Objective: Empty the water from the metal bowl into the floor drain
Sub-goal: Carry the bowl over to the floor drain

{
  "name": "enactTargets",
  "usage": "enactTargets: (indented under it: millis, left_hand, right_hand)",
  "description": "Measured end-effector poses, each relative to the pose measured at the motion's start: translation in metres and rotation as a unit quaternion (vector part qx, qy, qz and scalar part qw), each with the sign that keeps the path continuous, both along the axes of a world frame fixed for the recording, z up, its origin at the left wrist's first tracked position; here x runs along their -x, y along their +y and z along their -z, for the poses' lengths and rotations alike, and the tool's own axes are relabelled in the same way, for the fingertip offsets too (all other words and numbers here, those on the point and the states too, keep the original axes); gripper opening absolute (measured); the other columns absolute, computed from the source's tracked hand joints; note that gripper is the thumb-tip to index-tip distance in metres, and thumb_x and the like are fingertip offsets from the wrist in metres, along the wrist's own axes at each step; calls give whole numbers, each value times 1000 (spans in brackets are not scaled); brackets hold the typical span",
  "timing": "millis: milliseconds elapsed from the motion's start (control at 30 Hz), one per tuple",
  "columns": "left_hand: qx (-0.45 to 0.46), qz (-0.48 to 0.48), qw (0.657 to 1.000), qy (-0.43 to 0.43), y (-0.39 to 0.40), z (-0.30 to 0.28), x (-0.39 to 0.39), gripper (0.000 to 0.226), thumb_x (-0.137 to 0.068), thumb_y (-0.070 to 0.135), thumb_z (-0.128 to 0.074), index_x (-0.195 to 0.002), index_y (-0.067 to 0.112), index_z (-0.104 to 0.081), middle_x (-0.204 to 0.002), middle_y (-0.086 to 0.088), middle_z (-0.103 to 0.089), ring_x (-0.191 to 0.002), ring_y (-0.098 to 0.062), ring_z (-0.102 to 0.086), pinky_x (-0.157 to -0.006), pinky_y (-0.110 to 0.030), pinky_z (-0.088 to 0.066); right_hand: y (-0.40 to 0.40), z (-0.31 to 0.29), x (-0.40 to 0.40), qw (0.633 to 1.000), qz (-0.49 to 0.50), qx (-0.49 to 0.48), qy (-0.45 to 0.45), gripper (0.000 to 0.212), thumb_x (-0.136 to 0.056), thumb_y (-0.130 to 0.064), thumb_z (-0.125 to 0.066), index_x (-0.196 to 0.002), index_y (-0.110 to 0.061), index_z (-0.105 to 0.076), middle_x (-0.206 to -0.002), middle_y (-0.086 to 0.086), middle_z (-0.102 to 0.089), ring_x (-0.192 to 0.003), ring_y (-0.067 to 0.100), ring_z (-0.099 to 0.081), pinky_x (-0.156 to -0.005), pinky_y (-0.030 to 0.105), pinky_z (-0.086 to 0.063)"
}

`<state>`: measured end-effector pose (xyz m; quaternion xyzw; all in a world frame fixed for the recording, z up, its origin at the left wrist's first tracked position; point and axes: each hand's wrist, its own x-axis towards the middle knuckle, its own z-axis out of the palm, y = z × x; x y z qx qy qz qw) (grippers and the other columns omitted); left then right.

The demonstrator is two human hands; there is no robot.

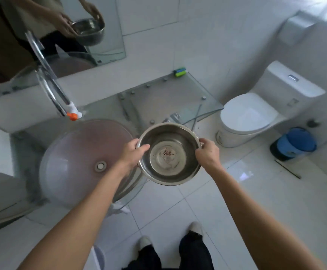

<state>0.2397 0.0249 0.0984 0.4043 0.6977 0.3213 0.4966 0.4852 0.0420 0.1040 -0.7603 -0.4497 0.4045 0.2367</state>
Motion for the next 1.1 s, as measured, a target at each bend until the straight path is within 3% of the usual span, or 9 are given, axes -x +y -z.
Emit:
enactTargets:
  millis: [267,400,467,567,667,767,933,1033,1100]
  left_hand:
    - [17,67,998,-3,31,6,-139,21,-86,30,-66,-106,23,-69,-93,-8,-74,-71,-22,-72,-48,-27,-52]
    - [6,71,997,0,51,11,-204,9,-89,31,-67,-88,38,-62,-85,9,-68,-74,-12,-70,-46,-24,-53]
    - [8,82,997,0,65,15,-237,11,-92,30,-65,-102,34,-61,-90,8,-65,-76,-11,-69,-46,-21,-53]
    - [18,96,995,-11,84,19,-277,45,-93,29,-64,-137,25,-54,-112,-1,-63,-91,-19,-69,-56,-29,-56]
    - [25,93,995,-14,106,26,-311,58,-93,28,-64,-148,17,-48,-125,-3,-55,-102,-22,-65,-62,-32,-57]
    - [22,101,994,-25,135,34,-341,51,-94,27,-63,-143,22,-53,-114,5,-62,-90,-10,-65,-59,-30,-57]
    - [29,114,992,-42,183,48,-376,45,-90,29,-63,-135,36,-61,-103,5,-68,-95,-24,-71,-60,-35,-61]
    - [31,127,991,-28,213,59,-394,48,-88,22,-64,-80,69,-67,-72,4,-74,-80,-24,-76,-53,-30,-62]
    - [33,130,991,-27,227,63,-403,53,-87,19,-64,-82,72,-65,-75,2,-75,-79,-24,-76,-53,-29,-61]
  right_hand:
    - [11,2,-146,999,40,20,8,65,-76,6,-45,-140,-6,-57,-133,16,-66,-128,33,-57,-109,46,-47]
    - [26,6,-212,999,47,19,6,63,-75,5,-45,-136,-6,-60,-129,16,-68,-125,34,-59,-106,46,-50]
    - [37,9,-245,999,50,13,4,63,-75,5,-46,-134,-9,-60,-127,15,-67,-122,34,-60,-104,47,-51]
    - [52,13,-284,998,68,18,4,66,-75,7,-46,-136,-15,-59,-128,14,-66,-121,33,-60,-103,49,-52]
    - [68,18,-318,997,73,26,1,67,-75,7,-47,-137,-17,-60,-129,13,-67,-124,32,-60,-106,50,-50]
    - [91,23,-349,997,77,28,-5,68,-76,8,-48,-138,-17,-59,-128,13,-68,-123,31,-61,-105,51,-51]
    - [135,32,-387,997,68,28,-9,70,-78,11,-50,-141,-19,-56,-127,12,-68,-121,30,-63,-101,53,-53]
    - [169,44,-409,998,65,18,-15,69,-78,10,-54,-140,-20,-57,-126,12,-68,-120,30,-62,-100,53,-54]
    - [186,48,-418,998,63,14,-13,67,-79,9,-55,-139,-21,-57,-126,12,-67,-118,29,-62,-98,50,-56]
